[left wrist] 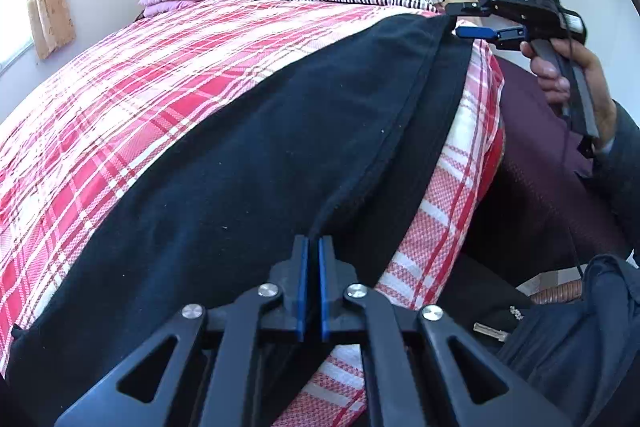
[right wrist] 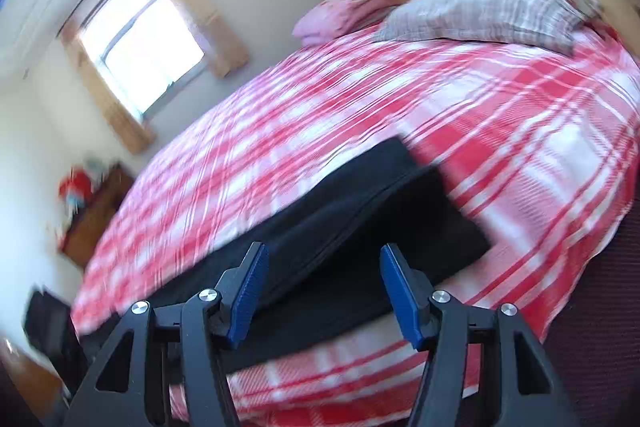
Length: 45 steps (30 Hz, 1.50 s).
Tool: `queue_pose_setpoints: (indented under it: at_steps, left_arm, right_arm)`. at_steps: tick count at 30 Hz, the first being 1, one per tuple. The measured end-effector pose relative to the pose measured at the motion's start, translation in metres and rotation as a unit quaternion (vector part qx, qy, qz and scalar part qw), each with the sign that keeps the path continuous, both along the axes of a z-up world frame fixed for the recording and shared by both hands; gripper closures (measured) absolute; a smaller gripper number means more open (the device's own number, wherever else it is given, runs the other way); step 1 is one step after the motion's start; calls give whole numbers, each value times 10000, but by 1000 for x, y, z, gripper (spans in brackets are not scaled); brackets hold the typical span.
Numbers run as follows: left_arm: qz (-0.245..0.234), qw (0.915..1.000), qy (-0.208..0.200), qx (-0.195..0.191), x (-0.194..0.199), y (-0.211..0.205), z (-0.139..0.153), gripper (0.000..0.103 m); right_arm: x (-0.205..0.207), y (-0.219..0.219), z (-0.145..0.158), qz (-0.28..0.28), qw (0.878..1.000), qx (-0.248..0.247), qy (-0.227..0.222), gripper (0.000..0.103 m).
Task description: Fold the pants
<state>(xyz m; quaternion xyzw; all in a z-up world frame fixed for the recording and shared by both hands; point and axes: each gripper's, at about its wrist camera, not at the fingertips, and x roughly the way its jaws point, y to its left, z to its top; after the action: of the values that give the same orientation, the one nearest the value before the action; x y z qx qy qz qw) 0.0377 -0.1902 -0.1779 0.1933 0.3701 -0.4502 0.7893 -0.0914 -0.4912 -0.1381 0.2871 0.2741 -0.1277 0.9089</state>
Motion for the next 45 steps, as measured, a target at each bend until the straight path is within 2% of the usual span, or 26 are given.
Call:
queue_pose_setpoints:
  at_steps: [3, 5, 7, 8, 10, 15, 18, 21, 25, 29, 32, 36, 39, 40, 43, 45]
  left_arm:
    - [27, 10000, -2, -50, 1, 0, 2, 98]
    - [12, 10000, 31, -75, 2, 0, 2, 98]
    - [2, 9999, 90, -114, 4, 0, 2, 98]
    - [-25, 9998, 149, -148, 5, 2, 2, 98]
    - [-17, 9993, 258, -253, 7, 4, 4, 98]
    - [-8, 9972, 339, -671, 9, 21, 25, 98]
    - [-70, 9969, 310, -725, 4, 25, 32, 98]
    - [-255, 9966, 399, -676, -1, 22, 29, 98]
    - [-452, 9968, 510, -410, -8, 10, 13, 98]
    - [-484, 9962, 648, -338, -6, 4, 6, 99]
    - [-547, 9959, 676, -260, -7, 1, 1, 99]
    - [-534, 9965, 581, -279, -10, 5, -1, 97]
    - [-561, 9964, 551, -322, -12, 11, 2, 97]
    - [-557, 9967, 472, -343, -13, 13, 5, 97]
    - [-620, 9967, 294, -444, -17, 22, 15, 96]
    - [-583, 9968, 167, -514, -17, 31, 21, 95]
  right_arm:
    - [8, -21, -1, -89, 9991, 422, 0, 44]
    - [14, -34, -5, -229, 9977, 635, 30, 54]
    - [18, -40, -5, -304, 9976, 615, 107, 89]
    - [22, -41, -4, -275, 9979, 583, 112, 94]
    - [26, -40, 0, -176, 9984, 528, 33, 98]
    - [16, -26, 29, 176, 9985, 185, -475, 99]
    - [0, -24, 37, 235, 9976, 117, -638, 99]
    - [-11, -27, 26, 195, 9985, 147, -490, 99]
    - [-24, -37, 2, 149, 9991, 288, -265, 99]
    - [-23, -42, -7, 106, 9992, 370, -81, 99]
    - [-26, -46, -9, 68, 9988, 481, -113, 99]
    - [-35, -49, -5, -235, 9992, 327, -51, 91]
    - [-49, -53, 8, -839, 9964, -32, -94, 71]
    - [-52, -53, 14, -967, 9951, -137, -139, 71]
    - [-48, -39, 30, -673, 9966, -316, -362, 71]
    - [-34, -19, 34, -90, 9984, -394, -394, 71]
